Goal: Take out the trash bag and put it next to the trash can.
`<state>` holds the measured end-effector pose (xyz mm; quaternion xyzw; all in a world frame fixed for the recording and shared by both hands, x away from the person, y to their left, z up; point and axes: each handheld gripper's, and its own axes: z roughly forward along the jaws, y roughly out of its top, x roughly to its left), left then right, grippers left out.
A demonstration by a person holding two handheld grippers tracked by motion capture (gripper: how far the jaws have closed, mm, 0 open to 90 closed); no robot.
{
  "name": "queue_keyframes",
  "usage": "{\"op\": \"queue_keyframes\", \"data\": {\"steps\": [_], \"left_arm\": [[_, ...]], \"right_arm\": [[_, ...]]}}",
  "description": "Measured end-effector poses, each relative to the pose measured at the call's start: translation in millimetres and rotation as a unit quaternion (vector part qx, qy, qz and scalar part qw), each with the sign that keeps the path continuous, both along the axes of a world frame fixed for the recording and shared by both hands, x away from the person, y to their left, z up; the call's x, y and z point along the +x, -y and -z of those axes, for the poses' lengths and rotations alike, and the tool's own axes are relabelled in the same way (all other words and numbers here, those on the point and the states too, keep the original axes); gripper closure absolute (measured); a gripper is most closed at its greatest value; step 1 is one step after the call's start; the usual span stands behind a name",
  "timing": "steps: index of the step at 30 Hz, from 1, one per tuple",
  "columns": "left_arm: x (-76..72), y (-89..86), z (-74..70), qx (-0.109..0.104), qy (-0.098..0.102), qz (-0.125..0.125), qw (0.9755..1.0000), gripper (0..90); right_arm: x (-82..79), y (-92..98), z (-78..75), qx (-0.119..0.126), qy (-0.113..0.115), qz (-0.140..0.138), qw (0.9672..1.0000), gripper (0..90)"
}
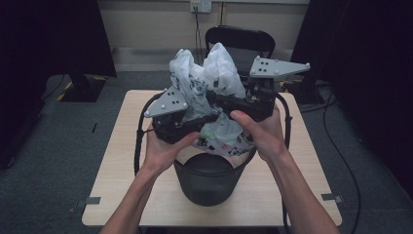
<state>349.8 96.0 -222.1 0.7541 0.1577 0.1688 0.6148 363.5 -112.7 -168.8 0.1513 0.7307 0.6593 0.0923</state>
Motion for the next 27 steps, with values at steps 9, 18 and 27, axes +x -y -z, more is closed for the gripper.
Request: {"op": "queue_keyframes", "data": {"steps": [9, 18, 27], "left_arm": [[5.0, -23.8, -6.9, -0.027, -0.011, -0.011, 0.9995, 87.1], [7.4, -41.7, -20.6, -0.045, -0.005, -0.020, 0.9988, 86.9], [12.7, -42.8, -31.4, -0.081, -0.007, -0.002, 0.9967, 86.9]], "right_arm": [[-7.3, 15.6, -0.3, 0.005, 0.013, 0.053, 0.9985, 24.4], [-19.1, 52.8, 6.7, 0.011, 0.030, 0.082, 0.9961, 28.2], [-11.1, 56.7, 27.3, 0.012, 0.015, 0.067, 0.9976, 41.8]]}}
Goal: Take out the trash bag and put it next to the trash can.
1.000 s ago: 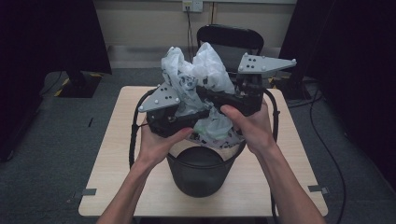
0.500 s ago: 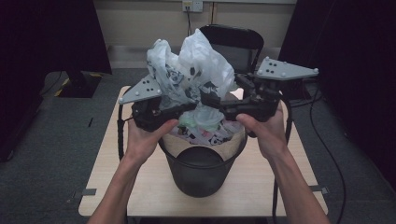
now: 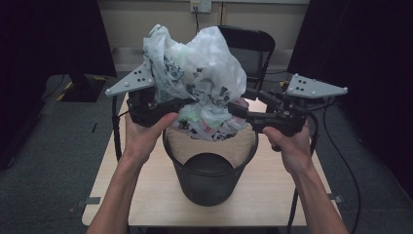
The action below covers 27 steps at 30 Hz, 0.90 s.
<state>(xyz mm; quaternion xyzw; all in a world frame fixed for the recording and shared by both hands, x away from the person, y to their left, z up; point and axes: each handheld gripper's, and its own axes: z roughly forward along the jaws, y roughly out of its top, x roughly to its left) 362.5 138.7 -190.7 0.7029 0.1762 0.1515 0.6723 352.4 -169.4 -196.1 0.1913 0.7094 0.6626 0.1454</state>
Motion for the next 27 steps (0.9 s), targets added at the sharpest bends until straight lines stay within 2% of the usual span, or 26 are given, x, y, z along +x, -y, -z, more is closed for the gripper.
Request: {"op": "queue_keyframes", "data": {"steps": [4, 7, 9, 12, 17, 18, 21, 24, 27], "left_arm": [[0.6, -4.1, -5.6, -0.023, 0.002, 0.011, 0.9997, 86.9], [-1.5, -8.8, -8.7, -0.015, 0.006, -0.006, 0.9999, 87.1], [-1.4, -14.5, -9.4, -0.016, 0.012, -0.014, 0.9997, 87.3], [2.1, -23.7, -9.1, -0.020, 0.008, -0.025, 0.9995, 87.5], [6.2, -32.5, -8.0, -0.021, 0.009, -0.042, 0.9989, 87.5], [9.5, -36.4, -8.1, -0.019, 0.011, -0.052, 0.9984, 87.5], [12.1, -39.5, -8.5, -0.020, 0.008, -0.060, 0.9980, 87.5], [14.7, -46.6, -9.9, -0.026, 0.005, -0.074, 0.9969, 87.5], [17.3, -49.7, -10.9, -0.021, 0.007, -0.084, 0.9962, 87.5]], "right_arm": [[6.4, -10.5, 6.1, -0.002, -0.008, -0.007, 0.9999, 46.5], [11.7, -18.8, 8.8, -0.012, -0.013, -0.006, 0.9998, 46.7], [12.9, -20.0, 7.8, -0.004, -0.015, -0.005, 0.9999, 41.9], [11.0, -19.4, 5.5, 0.005, -0.010, 0.003, 0.9999, 33.0], [7.1, -14.4, 4.7, 0.004, -0.007, 0.012, 0.9999, 22.0], [6.4, -12.9, 4.8, 0.003, -0.008, 0.013, 0.9999, 20.5], [4.9, -7.9, 7.3, -0.001, -0.009, 0.019, 0.9998, 20.4], [3.0, -1.0, 12.7, -0.007, -0.009, 0.025, 0.9996, 24.4], [1.9, 9.0, 21.0, -0.008, -0.013, 0.033, 0.9993, 28.6]]}}
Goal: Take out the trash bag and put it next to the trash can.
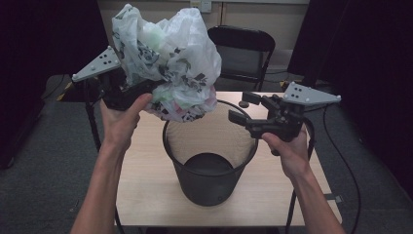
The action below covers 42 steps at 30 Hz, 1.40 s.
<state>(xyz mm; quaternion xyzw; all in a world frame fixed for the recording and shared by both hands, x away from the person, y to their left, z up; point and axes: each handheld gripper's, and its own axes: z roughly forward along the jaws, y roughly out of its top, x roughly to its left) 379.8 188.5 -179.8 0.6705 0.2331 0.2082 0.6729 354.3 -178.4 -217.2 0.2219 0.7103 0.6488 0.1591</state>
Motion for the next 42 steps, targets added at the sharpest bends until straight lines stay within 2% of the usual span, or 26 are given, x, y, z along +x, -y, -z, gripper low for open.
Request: {"op": "queue_keyframes", "data": {"steps": [7, 14, 19, 22, 26, 31, 35, 37, 40, 42], "left_arm": [[11.6, -13.4, -2.0, -0.005, -0.010, -0.019, 0.9998, 87.5], [19.5, -26.3, 4.4, -0.012, -0.020, -0.042, 0.9988, 87.4], [21.6, -36.7, 12.0, -0.009, -0.022, -0.062, 0.9978, 87.3], [23.9, -44.5, 19.2, -0.017, -0.027, -0.074, 0.9967, 87.3], [29.3, -52.4, 29.3, -0.012, -0.039, -0.089, 0.9952, 87.3], [34.8, -60.6, 39.5, -0.012, -0.042, -0.105, 0.9935, 87.3], [39.4, -70.0, 50.0, -0.013, -0.054, -0.115, 0.9919, 87.3], [41.4, -71.7, 56.1, -0.003, -0.059, -0.120, 0.9910, 87.3], [42.8, -73.4, 63.3, 0.000, -0.065, -0.121, 0.9905, 87.3], [44.4, -76.2, 76.5, 0.006, -0.076, -0.124, 0.9893, 87.3]], "right_arm": [[4.9, 24.0, 20.5, -0.002, -0.015, 0.022, 0.9996, 37.1], [9.1, 39.9, 43.9, -0.006, -0.032, 0.042, 0.9986, 46.3], [4.0, 48.6, 56.3, -0.006, -0.040, 0.048, 0.9980, 44.6], [0.0, 56.5, 62.1, -0.004, -0.040, 0.056, 0.9976, 43.6], [-4.5, 66.5, 70.5, -0.005, -0.046, 0.067, 0.9967, 43.7], [-6.9, 77.3, 79.7, -0.010, -0.050, 0.076, 0.9958, 42.9], [-8.3, 83.4, 91.3, -0.014, -0.062, 0.081, 0.9947, 42.7], [-8.7, 84.9, 97.4, -0.018, -0.067, 0.082, 0.9942, 42.6], [-9.8, 85.2, 108.3, -0.025, -0.077, 0.086, 0.9930, 41.7], [-10.9, 84.5, 116.6, -0.032, -0.084, 0.085, 0.9923, 40.9]]}}
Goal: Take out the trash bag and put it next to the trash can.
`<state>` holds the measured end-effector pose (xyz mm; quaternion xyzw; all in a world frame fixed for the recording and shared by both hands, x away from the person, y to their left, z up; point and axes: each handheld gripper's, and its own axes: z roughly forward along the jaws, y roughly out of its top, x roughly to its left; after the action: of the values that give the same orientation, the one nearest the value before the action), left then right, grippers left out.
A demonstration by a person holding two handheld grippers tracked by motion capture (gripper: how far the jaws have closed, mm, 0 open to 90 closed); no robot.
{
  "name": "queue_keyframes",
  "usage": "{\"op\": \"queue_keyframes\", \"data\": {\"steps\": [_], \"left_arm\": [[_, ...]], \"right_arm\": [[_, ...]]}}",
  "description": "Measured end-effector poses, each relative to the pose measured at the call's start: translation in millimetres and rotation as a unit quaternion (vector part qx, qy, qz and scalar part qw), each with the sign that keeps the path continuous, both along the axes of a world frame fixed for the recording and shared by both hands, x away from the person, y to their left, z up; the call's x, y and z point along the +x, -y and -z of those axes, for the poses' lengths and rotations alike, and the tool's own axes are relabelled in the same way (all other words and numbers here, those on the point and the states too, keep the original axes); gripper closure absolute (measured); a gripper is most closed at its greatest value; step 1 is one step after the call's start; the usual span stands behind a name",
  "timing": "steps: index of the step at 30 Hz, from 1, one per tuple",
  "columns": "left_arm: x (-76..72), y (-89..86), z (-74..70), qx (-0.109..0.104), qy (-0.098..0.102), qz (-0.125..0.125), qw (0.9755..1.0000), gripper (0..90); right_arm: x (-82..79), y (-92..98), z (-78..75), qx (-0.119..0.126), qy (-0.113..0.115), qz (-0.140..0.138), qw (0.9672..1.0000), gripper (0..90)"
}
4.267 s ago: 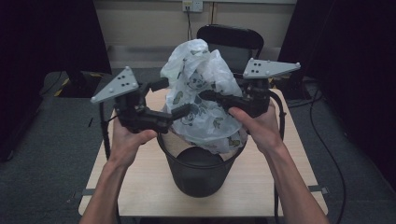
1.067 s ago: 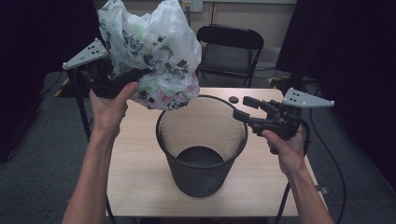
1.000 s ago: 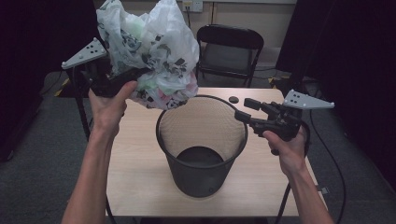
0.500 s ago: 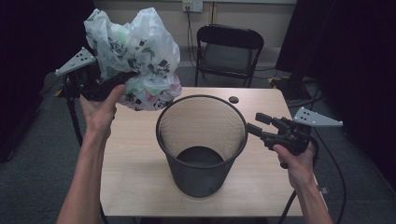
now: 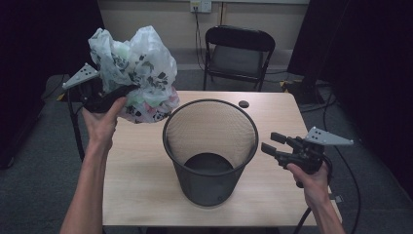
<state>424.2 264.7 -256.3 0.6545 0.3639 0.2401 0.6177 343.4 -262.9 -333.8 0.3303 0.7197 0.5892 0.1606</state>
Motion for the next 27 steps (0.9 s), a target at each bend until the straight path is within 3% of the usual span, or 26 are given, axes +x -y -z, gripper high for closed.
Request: {"op": "queue_keyframes", "data": {"steps": [7, 15, 17, 18, 19, 24, 25, 27], "left_arm": [[2.9, -5.0, 27.5, 0.005, -0.023, -0.008, 0.9997, 87.2], [4.8, -6.0, 59.6, 0.003, -0.051, -0.009, 0.9987, 87.2], [7.6, -4.3, 79.3, 0.001, -0.070, -0.005, 0.9975, 87.3], [7.6, -4.3, 79.3, 0.001, -0.070, -0.005, 0.9975, 87.3], [8.2, -2.8, 90.6, 0.011, -0.082, -0.010, 0.9965, 87.3], [9.5, -4.8, 109.2, 0.017, -0.098, -0.009, 0.9950, 87.2], [11.5, -6.3, 119.8, 0.034, -0.113, -0.015, 0.9929, 87.2], [14.3, -7.8, 132.6, 0.033, -0.127, -0.022, 0.9911, 87.2]], "right_arm": [[-0.9, -1.0, 24.0, -0.004, -0.033, -0.003, 0.9995, 33.5], [-1.5, 3.3, 54.7, -0.015, -0.063, 0.016, 0.9978, 28.9], [0.7, 1.8, 60.5, -0.028, -0.072, 0.015, 0.9969, 28.3], [1.3, 1.5, 62.6, -0.028, -0.075, 0.015, 0.9967, 28.3], [1.9, 1.4, 64.3, -0.026, -0.078, 0.015, 0.9965, 28.3], [3.1, 1.2, 68.3, -0.021, -0.087, 0.007, 0.9960, 28.3], [3.3, 1.0, 70.1, -0.022, -0.088, 0.007, 0.9958, 28.3], [3.4, 0.8, 72.2, -0.024, -0.091, 0.006, 0.9956, 28.3]]}}
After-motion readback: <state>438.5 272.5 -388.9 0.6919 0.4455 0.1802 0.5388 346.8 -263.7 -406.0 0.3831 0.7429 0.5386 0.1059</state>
